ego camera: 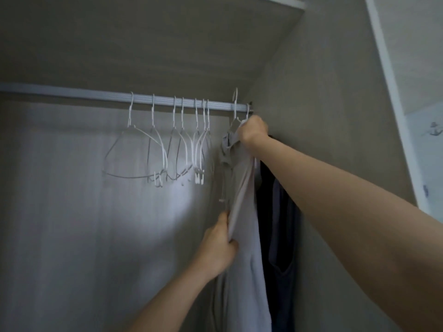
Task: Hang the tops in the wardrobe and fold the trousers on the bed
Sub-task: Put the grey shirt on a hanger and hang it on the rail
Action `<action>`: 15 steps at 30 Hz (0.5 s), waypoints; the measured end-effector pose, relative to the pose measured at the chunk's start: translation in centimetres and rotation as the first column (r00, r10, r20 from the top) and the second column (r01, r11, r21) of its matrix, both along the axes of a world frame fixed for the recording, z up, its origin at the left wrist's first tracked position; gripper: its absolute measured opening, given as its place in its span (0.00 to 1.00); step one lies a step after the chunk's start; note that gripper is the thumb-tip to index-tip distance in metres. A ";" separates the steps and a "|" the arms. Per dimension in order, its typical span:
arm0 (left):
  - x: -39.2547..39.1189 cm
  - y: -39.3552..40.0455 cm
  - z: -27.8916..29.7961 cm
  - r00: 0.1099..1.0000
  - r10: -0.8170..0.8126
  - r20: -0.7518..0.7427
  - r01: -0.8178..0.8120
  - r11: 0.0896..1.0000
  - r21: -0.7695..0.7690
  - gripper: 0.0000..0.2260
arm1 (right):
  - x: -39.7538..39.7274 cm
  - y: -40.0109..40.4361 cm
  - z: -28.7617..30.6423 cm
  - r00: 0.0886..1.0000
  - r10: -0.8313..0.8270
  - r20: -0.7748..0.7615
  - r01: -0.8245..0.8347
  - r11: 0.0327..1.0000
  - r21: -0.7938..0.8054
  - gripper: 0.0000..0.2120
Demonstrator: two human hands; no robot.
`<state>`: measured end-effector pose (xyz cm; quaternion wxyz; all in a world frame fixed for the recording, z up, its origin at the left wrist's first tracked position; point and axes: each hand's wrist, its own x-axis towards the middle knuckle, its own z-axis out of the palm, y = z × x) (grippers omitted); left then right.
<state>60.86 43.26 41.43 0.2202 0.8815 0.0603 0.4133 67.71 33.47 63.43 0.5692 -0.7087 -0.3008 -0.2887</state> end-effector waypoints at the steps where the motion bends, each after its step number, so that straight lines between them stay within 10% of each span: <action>1: 0.0 0.5 -0.2 1.000 0.009 0.006 -0.009 1.000 0.017 0.19 | 0.4 0.1 -0.2 1.000 -0.022 0.011 0.022 0.998 -0.051 0.13; 15: -1.5 0.6 -3.4 0.986 0.077 0.146 -0.079 0.997 0.004 0.04 | -1.8 -1.2 -6.7 0.880 -0.168 0.444 0.298 0.924 -0.241 0.20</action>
